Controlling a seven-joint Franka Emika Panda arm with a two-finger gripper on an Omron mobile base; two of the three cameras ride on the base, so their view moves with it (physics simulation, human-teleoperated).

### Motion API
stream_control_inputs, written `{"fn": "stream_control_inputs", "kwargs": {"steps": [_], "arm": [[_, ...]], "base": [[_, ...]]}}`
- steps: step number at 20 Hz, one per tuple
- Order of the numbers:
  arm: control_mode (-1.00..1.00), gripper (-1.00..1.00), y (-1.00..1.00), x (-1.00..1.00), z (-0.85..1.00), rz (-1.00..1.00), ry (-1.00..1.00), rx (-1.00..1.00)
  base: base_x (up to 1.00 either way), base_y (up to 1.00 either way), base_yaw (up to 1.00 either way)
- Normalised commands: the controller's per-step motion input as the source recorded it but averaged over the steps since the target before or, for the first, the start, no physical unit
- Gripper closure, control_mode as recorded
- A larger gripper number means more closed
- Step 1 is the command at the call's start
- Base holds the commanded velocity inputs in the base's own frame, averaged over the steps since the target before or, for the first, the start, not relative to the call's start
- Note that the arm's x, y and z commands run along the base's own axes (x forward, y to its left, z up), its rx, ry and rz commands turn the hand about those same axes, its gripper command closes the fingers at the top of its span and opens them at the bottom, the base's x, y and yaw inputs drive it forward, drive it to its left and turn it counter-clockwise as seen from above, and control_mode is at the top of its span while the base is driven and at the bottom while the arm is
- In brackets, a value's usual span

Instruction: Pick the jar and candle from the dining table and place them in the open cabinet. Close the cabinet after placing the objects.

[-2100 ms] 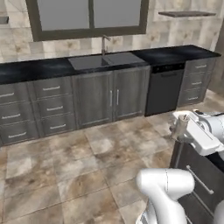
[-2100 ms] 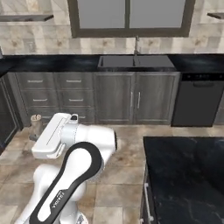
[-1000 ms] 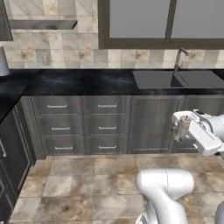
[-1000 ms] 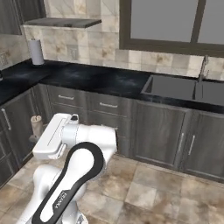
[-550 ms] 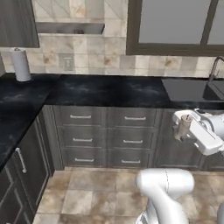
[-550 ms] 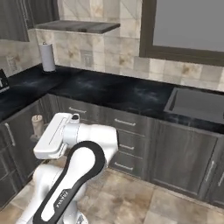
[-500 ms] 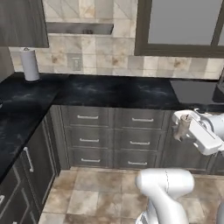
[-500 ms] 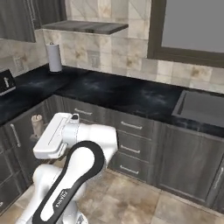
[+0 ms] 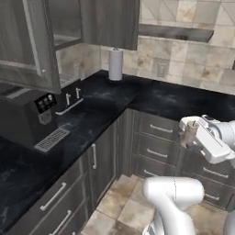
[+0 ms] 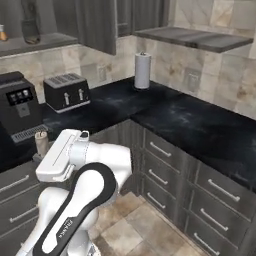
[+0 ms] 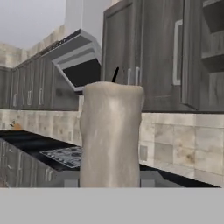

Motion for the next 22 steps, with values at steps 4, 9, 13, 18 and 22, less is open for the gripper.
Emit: {"fn": "stream_control_inputs", "kwargs": {"steps": [4, 9, 13, 18, 22], "arm": [[1.0, 1.0, 0.0, 0.0, 0.0, 0.0, 0.0, 0.0], [1.0, 1.0, 0.0, 0.0, 0.0, 0.0, 0.0, 0.0], [1.0, 1.0, 0.0, 0.0, 0.0, 0.0, 0.0, 0.0], [1.0, 1.0, 0.0, 0.0, 0.0, 0.0, 0.0, 0.0], [1.0, 1.0, 0.0, 0.0, 0.0, 0.0, 0.0, 0.0]], "base": [[0.83, 0.02, 0.65], [0.85, 0.02, 0.61], [0.39, 0.0, 0.53], [0.28, -0.09, 0.48], [0.24, -0.56, 0.33]]}}
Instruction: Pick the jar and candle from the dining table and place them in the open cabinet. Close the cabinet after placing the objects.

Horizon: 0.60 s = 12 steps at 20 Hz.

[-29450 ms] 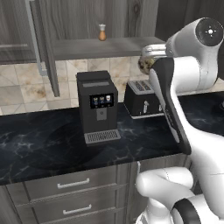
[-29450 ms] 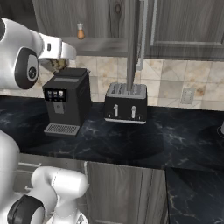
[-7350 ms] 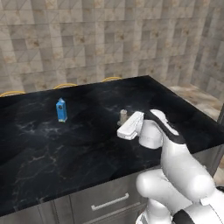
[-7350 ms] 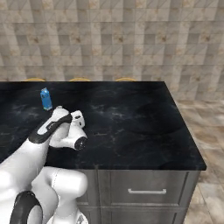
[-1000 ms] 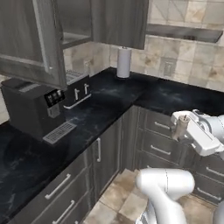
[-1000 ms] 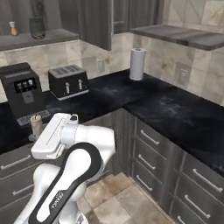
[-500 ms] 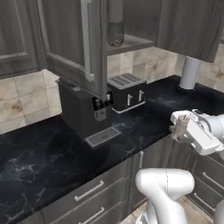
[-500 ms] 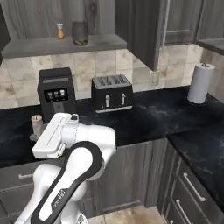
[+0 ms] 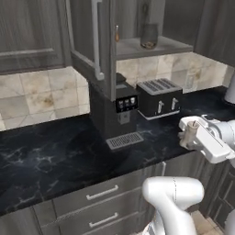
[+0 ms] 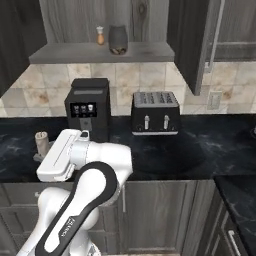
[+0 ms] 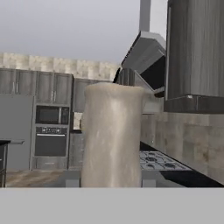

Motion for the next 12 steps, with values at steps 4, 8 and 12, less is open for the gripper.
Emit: {"fn": "stream_control_inputs", "kwargs": {"steps": [4, 8, 12], "arm": [[1.0, 1.0, 0.0, 0.0, 0.0, 0.0, 0.0, 0.0], [1.0, 1.0, 0.0, 0.0, 0.0, 0.0, 0.0, 0.0], [1.0, 1.0, 0.0, 0.0, 0.0, 0.0, 0.0, 0.0]], "base": [[0.47, -0.55, 0.34], [0.07, -0.14, 0.09], [0.23, 0.0, 0.04]]}}
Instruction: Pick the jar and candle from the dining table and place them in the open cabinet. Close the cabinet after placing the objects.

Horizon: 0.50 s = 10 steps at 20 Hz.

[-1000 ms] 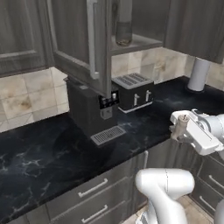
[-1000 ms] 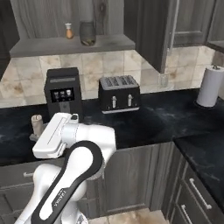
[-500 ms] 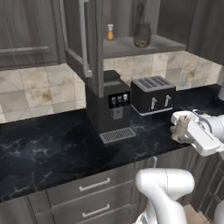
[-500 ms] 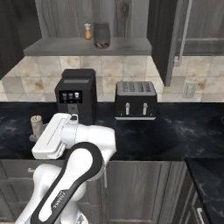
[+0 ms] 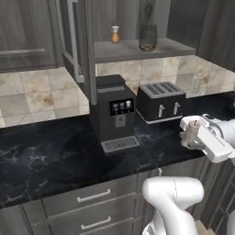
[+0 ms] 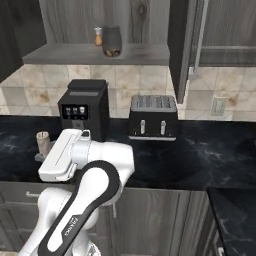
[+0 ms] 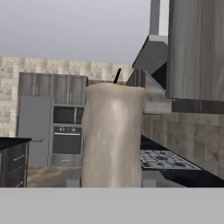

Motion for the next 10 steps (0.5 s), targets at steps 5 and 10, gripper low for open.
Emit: {"fn": "stream_control_inputs", "kwargs": {"steps": [5, 10], "arm": [[1.0, 1.0, 0.0, 0.0, 0.0, 0.0, 0.0, 0.0], [1.0, 1.0, 0.0, 0.0, 0.0, 0.0, 0.0, 0.0]], "base": [[0.41, 0.07, 0.0], [0.61, 0.07, 0.04]]}}
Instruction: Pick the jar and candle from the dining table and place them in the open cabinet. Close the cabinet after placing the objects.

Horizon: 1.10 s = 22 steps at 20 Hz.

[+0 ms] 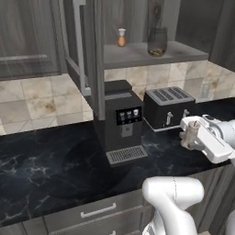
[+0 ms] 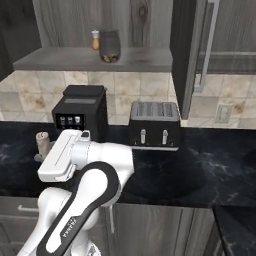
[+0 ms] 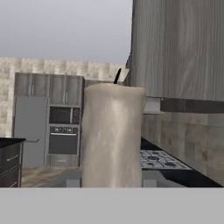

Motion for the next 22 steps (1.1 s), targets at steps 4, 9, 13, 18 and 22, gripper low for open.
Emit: {"fn": "stream_control_inputs", "kwargs": {"steps": [4, 9, 13, 18, 22], "arm": [[1.0, 1.0, 0.0, 0.0, 0.0, 0.0, 0.0, 0.0], [-1.0, 1.0, 0.0, 0.0, 0.0, 0.01, 0.0, 0.0], [-1.0, 1.0, 0.0, 0.0, 0.0, 0.0, 0.0, 0.0], [-1.0, 1.0, 0.13, 0.0, 0.01, -0.24, 0.0, 0.0], [-1.0, 1.0, 0.24, 0.03, 0.27, -0.62, 0.03, 0.08]], "base": [[0.63, 0.0, 0.12], [0.07, 0.0, 0.02], [0.0, 0.0, 0.0], [0.0, 0.0, 0.0], [0.0, 0.0, 0.0]]}}
